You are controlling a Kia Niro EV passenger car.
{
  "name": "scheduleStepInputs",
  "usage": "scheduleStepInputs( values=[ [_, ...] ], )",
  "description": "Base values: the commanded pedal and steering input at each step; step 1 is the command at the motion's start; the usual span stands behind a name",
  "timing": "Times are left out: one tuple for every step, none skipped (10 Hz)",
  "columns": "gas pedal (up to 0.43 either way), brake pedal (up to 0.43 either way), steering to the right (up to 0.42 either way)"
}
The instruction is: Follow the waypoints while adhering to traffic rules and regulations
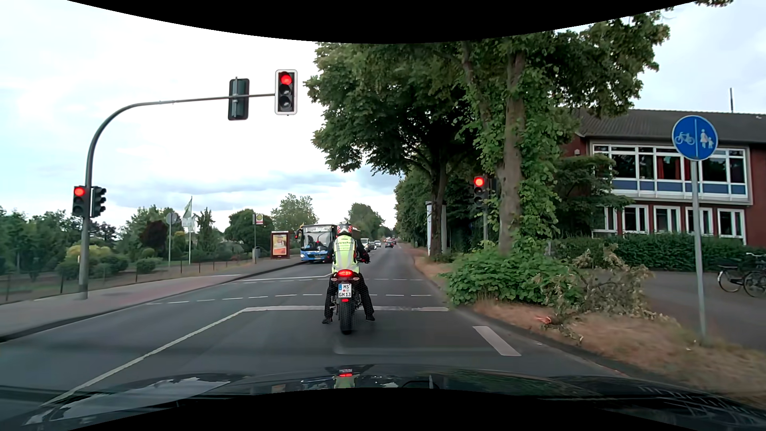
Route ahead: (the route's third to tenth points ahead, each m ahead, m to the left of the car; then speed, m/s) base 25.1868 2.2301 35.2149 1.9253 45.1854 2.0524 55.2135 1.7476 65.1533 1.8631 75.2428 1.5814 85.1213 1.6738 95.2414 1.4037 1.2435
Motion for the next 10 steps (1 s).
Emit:
scheduleStepInputs(
  values=[
    [0.0, 0.195, -0.022],
    [0.0, 0.189, -0.022],
    [0.0, 0.177, -0.021],
    [0.0, 0.177, -0.02],
    [0.0, 0.177, -0.019],
    [0.0, 0.165, -0.019],
    [0.0, 0.159, -0.018],
    [0.0, 0.152, -0.018],
    [0.0, 0.152, -0.017],
    [0.0, 0.159, -0.017]
  ],
)
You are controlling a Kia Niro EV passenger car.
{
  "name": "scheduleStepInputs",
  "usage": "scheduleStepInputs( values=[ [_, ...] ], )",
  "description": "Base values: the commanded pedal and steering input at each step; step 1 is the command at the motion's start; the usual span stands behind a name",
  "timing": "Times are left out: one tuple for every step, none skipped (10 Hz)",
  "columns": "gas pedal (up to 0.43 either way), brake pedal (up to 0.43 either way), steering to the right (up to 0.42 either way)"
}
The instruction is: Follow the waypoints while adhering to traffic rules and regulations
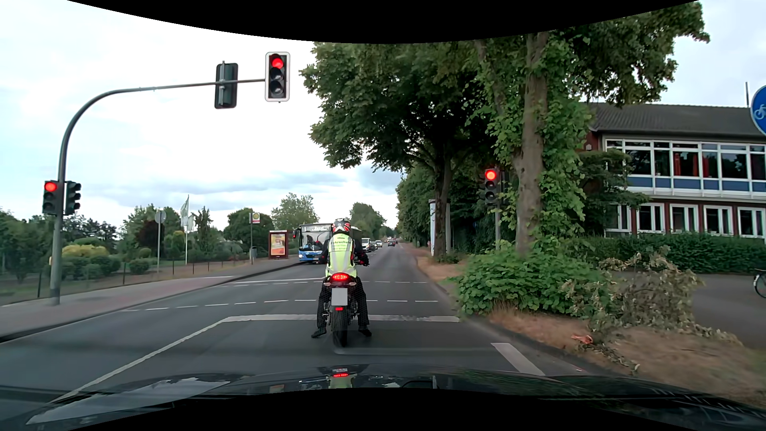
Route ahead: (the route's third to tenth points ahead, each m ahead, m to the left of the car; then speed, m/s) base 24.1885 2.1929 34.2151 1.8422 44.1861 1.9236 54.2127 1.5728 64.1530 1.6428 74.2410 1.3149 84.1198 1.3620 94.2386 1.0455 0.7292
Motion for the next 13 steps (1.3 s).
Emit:
scheduleStepInputs(
  values=[
    [0.0, 0.165, -0.017],
    [0.0, 0.165, -0.016],
    [0.0, 0.165, -0.017],
    [0.0, 0.165, -0.016],
    [0.0, 0.165, -0.017],
    [0.0, 0.165, -0.016],
    [0.0, 0.165, -0.017],
    [0.0, 0.165, -0.017],
    [0.0, 0.165, -0.017],
    [0.0, 0.165, -0.016],
    [0.0, 0.165, -0.017],
    [0.0, 0.165, -0.017],
    [0.0, 0.165, -0.017]
  ],
)
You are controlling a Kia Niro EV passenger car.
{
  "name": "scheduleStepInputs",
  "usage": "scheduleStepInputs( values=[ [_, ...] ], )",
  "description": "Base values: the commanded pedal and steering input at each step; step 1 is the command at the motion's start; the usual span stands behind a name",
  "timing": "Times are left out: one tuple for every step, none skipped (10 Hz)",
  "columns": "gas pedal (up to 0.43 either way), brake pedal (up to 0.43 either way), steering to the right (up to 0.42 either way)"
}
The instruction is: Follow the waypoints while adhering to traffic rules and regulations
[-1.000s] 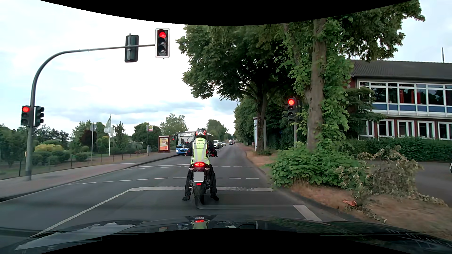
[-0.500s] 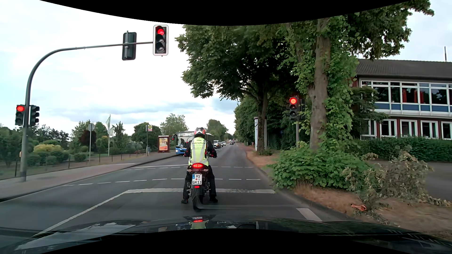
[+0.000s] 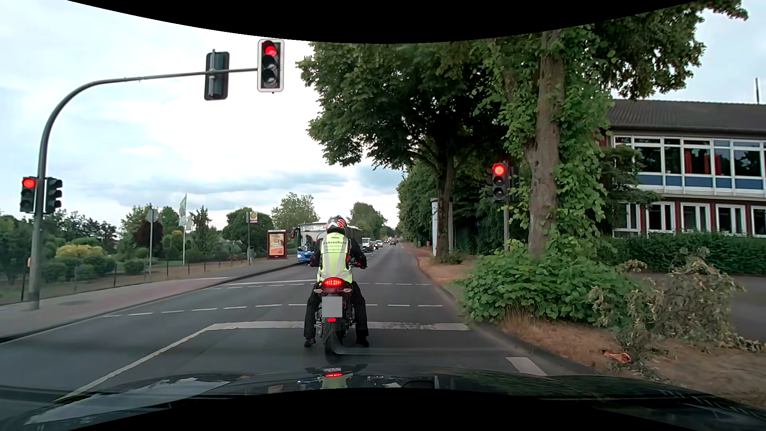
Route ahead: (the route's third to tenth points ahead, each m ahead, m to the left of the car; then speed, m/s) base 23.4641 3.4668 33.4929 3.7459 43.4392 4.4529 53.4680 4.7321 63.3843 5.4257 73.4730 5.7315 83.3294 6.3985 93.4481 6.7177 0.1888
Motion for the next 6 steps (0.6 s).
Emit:
scheduleStepInputs(
  values=[
    [0.0, 0.171, -0.016],
    [0.0, 0.177, -0.016],
    [0.0, 0.183, -0.016],
    [0.0, 0.22, -0.017],
    [0.0, 0.238, -0.016],
    [0.0, 0.262, -0.017]
  ],
)
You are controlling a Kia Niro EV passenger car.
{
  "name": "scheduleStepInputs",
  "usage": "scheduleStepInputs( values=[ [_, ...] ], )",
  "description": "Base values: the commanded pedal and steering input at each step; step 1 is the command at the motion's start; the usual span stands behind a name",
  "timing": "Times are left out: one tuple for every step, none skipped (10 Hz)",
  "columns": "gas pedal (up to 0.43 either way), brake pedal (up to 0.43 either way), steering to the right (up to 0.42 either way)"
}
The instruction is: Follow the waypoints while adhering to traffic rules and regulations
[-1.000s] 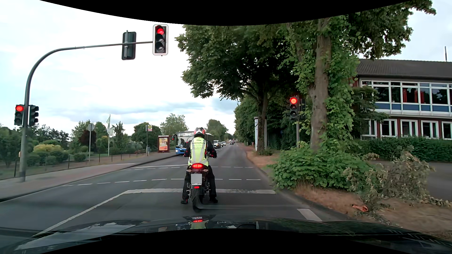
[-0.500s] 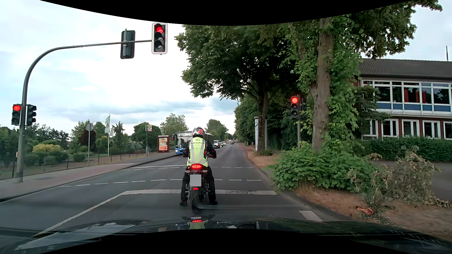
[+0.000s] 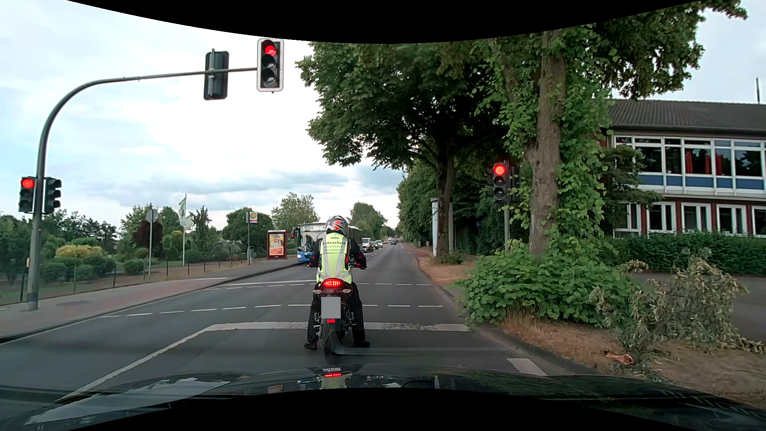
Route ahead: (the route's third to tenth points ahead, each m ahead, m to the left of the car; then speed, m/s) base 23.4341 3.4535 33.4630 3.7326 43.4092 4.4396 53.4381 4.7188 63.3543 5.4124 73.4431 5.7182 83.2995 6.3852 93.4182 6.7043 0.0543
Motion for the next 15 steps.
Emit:
scheduleStepInputs(
  values=[
    [0.0, 0.317, -0.017],
    [0.0, 0.366, -0.016],
    [0.0, 0.415, -0.016],
    [0.0, 0.421, -0.016],
    [0.0, 0.372, -0.016],
    [0.0, 0.232, -0.016],
    [0.0, 0.0, -0.017],
    [0.0, 0.0, -0.016],
    [0.0, 0.0, -0.017],
    [0.0, 0.0, -0.016],
    [0.0, 0.0, -0.017],
    [0.0, 0.0, -0.016],
    [0.0, 0.0, -0.017],
    [0.0, 0.0, -0.017],
    [0.0, 0.0, -0.016]
  ],
)
